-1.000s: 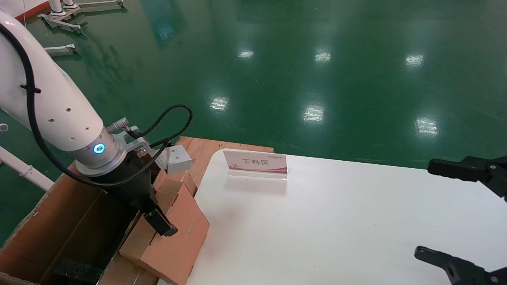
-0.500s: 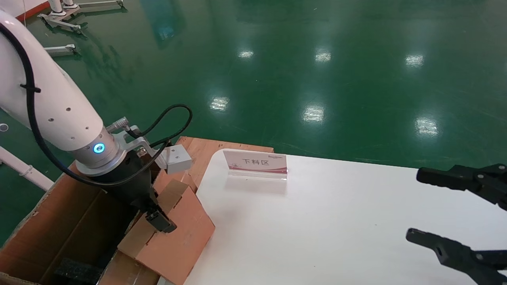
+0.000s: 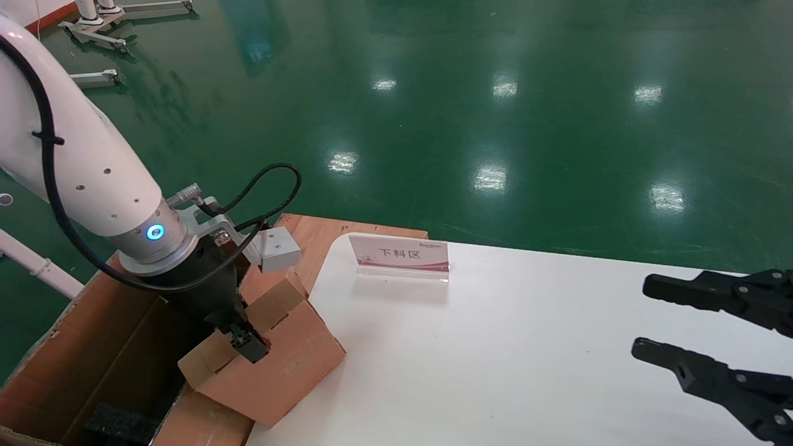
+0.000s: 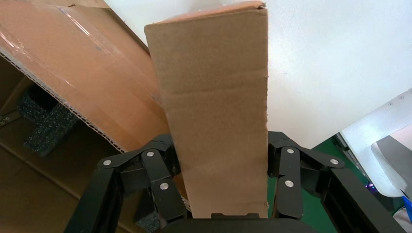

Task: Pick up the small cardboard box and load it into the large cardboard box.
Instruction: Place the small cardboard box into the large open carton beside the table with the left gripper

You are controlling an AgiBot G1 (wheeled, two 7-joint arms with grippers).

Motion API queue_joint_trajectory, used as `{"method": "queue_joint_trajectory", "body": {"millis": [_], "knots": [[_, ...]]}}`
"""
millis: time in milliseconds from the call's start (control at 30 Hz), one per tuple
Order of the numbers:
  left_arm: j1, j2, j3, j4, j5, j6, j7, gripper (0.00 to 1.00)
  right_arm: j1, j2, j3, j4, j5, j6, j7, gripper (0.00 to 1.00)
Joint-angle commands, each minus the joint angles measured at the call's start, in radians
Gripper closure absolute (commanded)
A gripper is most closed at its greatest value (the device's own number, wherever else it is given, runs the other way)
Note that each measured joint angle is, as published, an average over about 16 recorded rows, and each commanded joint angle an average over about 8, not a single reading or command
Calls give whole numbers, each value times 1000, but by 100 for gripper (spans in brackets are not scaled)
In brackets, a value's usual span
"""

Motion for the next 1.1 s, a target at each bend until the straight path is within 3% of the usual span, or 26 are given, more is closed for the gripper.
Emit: {"method": "queue_joint_trajectory", "body": {"millis": [33, 400, 833, 1100], "knots": [[0, 0, 0, -2, 1, 0, -1, 100, 0, 0, 0, 0, 0, 0, 0, 0], [-65, -52, -41, 49, -53, 13, 40, 100, 0, 0, -1, -1, 0, 0, 0, 0], [-382, -42, -166, 281, -111, 84, 207, 100, 1, 0, -1, -1, 1, 0, -1, 0], [-589, 15, -116, 483, -88, 99, 340, 100, 1, 0, -2, -1, 1, 0, -1, 0]]}}
